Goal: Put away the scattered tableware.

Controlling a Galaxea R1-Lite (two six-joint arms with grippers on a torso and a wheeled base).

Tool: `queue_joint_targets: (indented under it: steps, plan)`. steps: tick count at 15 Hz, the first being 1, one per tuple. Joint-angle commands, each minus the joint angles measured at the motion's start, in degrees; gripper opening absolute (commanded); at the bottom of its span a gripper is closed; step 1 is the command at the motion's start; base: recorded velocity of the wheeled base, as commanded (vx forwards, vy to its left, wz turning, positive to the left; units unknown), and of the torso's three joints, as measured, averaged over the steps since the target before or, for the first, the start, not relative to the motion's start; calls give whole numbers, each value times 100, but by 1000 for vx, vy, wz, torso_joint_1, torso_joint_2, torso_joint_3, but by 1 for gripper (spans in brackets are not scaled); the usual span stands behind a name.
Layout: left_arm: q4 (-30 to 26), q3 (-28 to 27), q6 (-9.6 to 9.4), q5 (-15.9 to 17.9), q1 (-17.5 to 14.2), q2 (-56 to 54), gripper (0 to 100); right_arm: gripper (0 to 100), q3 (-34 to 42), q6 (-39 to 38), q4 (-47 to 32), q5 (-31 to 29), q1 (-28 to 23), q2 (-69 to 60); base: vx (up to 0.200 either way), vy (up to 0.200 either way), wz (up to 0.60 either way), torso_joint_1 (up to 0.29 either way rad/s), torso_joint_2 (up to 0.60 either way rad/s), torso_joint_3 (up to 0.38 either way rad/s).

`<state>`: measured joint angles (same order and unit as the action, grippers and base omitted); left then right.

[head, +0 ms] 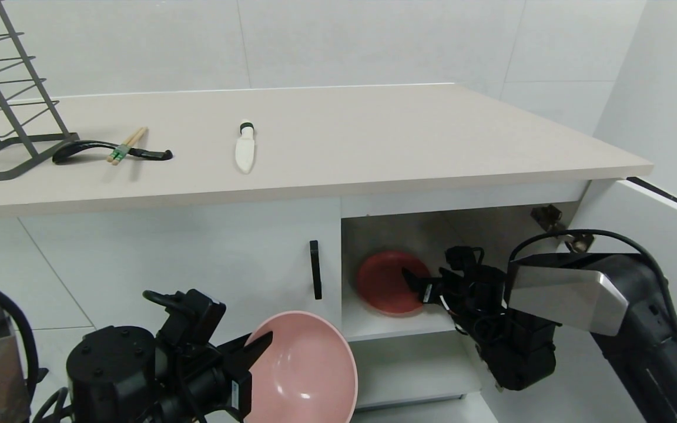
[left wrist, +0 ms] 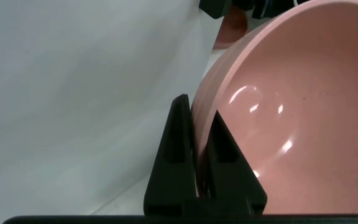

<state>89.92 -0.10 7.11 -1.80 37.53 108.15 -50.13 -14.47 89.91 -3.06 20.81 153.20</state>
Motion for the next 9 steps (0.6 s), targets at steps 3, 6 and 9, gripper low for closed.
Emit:
queue_joint_targets:
  steps: [3,6,9]
  plan:
    - [8,1,-8,-4,35,-119,0,100,1260,410,9,-2,55,-1556,0,0,0,0,0,0]
    - [8,1,-34,-4,166,-277,0,100,3009,594,9,-10,521,-3121,0,0,0,0,0,0]
    - [8,1,-43,-285,202,-277,0,100,3914,1052,9,-19,1189,-4360,0,0,0,0,0,0]
